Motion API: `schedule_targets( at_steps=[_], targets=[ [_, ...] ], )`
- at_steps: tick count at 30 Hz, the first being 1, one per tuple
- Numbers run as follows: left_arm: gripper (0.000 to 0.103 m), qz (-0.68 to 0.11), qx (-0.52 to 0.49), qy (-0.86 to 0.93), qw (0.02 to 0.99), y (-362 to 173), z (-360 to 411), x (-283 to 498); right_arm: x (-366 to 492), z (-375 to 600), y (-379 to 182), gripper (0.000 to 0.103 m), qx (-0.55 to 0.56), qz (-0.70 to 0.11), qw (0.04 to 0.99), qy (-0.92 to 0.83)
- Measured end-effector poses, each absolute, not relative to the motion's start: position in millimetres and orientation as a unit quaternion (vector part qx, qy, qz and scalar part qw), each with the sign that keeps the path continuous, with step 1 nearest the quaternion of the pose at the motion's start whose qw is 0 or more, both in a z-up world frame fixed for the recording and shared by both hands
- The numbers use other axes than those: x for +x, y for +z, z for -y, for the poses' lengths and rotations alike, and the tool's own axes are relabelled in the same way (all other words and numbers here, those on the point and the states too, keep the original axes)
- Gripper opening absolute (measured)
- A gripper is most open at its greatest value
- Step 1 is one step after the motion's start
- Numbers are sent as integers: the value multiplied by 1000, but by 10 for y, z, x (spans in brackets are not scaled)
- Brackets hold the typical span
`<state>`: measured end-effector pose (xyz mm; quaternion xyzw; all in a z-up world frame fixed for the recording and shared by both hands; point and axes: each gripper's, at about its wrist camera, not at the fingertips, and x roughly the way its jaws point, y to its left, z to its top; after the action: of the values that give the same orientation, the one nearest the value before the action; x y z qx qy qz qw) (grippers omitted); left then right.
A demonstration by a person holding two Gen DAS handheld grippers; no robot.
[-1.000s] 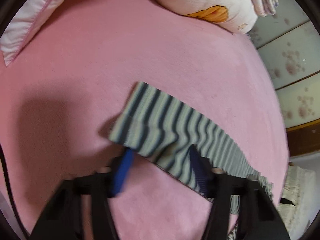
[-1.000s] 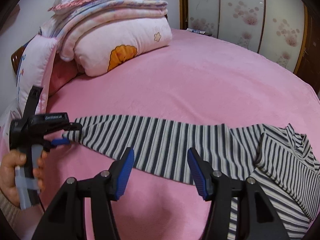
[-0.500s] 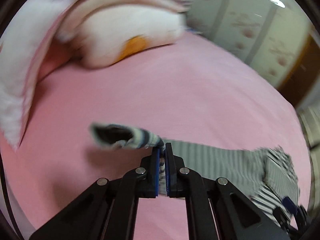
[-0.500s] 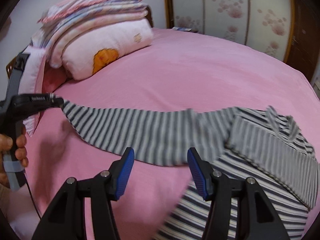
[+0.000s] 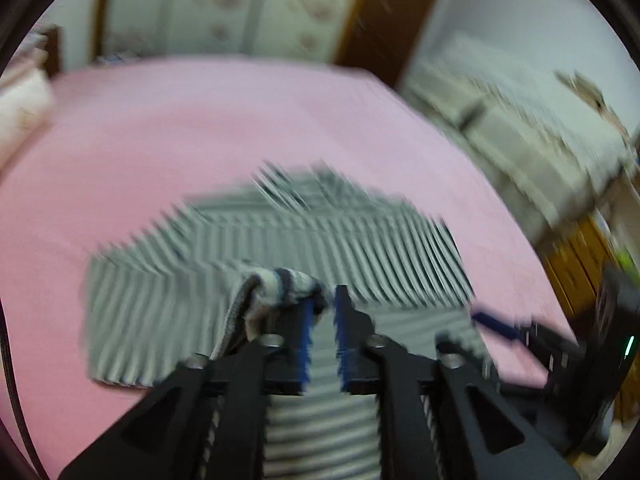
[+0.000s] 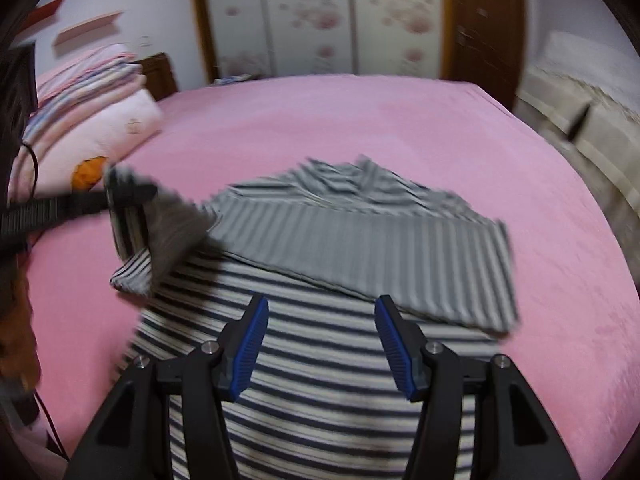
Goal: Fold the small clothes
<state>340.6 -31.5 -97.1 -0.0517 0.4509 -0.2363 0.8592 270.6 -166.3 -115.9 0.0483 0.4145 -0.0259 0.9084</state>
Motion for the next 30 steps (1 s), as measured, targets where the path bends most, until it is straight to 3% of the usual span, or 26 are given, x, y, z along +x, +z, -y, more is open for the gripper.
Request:
schedule_targets(
  at_steps=[4,8,12,20,30],
  targets=[
    [32,-487,-70,-243,836,-1382,403,3174,2616,2037,-1305,56,75,-432,898,-35],
    [33,-467,-108,-221,849,-1495,-42,2915,2620,2160,-1400,56,96,-435,895,-20],
    [51,-434,-115,-136,883,-1551,-721,2725,2698,2028,-1446,56,100,-437,894,21],
    [51,-446,-170,3,879,-1869,-1771,2698,2864,1407,-1491,56,21,-428,898,102],
    [51,-460,-170,38,871,-2142,-1781,2720,2765,532,-1778,55,-146,-413,883,168]
  ],
)
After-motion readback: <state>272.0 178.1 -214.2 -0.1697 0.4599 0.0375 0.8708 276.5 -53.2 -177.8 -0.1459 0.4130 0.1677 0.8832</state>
